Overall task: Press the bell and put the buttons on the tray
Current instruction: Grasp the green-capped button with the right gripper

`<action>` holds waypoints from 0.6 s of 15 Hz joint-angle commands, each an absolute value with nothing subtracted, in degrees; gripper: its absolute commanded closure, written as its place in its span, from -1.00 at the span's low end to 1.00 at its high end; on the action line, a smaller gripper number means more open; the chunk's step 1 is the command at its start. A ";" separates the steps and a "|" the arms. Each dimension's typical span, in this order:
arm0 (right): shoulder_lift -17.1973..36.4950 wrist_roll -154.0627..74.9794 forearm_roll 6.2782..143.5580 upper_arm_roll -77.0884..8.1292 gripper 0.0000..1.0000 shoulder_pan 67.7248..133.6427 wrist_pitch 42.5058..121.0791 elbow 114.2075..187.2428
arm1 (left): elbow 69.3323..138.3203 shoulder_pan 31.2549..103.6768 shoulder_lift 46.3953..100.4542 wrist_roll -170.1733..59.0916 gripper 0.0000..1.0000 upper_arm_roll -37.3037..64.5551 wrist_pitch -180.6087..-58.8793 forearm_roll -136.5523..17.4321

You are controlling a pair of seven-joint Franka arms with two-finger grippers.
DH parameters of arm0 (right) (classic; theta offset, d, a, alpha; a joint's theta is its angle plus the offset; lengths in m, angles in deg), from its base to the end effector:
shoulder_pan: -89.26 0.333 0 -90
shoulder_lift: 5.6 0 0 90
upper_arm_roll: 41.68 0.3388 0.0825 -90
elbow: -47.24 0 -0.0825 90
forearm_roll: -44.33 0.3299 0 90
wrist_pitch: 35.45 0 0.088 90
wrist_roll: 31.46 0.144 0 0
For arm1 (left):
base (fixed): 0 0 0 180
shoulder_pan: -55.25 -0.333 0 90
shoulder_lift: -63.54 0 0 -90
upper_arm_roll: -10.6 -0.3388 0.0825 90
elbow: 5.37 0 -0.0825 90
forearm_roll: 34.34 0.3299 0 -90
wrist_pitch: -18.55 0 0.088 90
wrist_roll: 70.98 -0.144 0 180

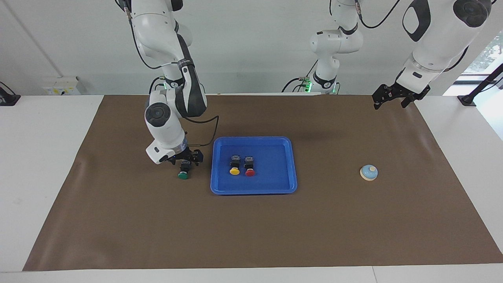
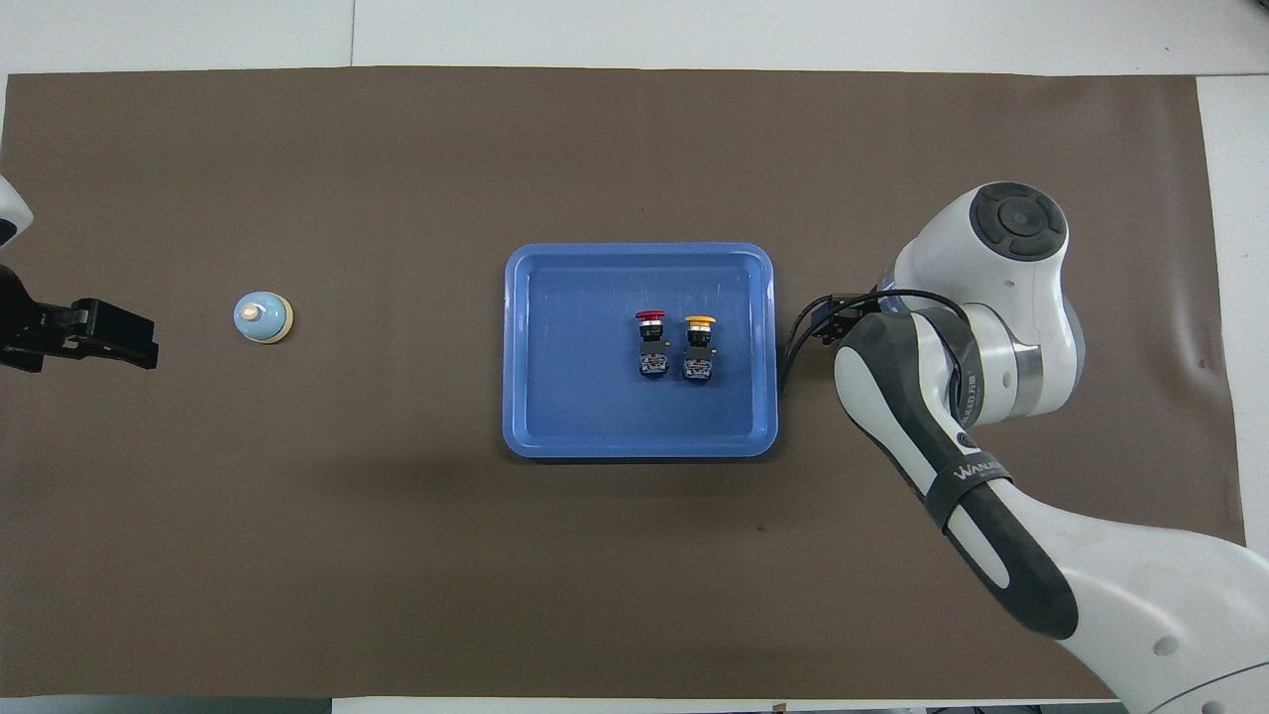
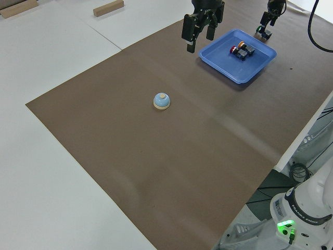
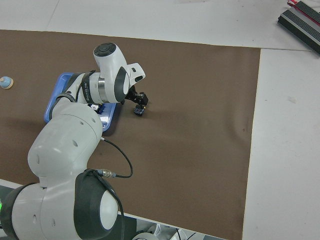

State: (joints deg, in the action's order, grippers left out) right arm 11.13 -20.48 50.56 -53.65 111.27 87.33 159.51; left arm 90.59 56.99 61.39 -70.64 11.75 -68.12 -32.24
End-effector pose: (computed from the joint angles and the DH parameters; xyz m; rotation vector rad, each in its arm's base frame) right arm 0.5460 0.1101 0.3407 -3.1258 0.1163 0.1629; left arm 0.4735 -0.0186 0.5813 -3.0940 0.0690 0.1914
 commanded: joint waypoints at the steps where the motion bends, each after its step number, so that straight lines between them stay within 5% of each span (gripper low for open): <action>1: 9.25 -22.58 49.87 -53.19 -1.00 110.18 89.69 163.06 | 90.17 56.04 61.08 -70.37 -1.00 12.36 -67.67 -32.75; 6: 9.42 -22.67 49.87 -53.11 -0.98 110.26 94.44 165.01 | 90.17 56.04 61.08 -70.28 -1.00 12.36 -67.67 -32.75; 9: 9.42 -22.84 49.87 -53.11 -0.72 110.62 94.54 166.15 | 90.17 56.04 61.08 -70.37 -1.00 12.36 -67.67 -32.75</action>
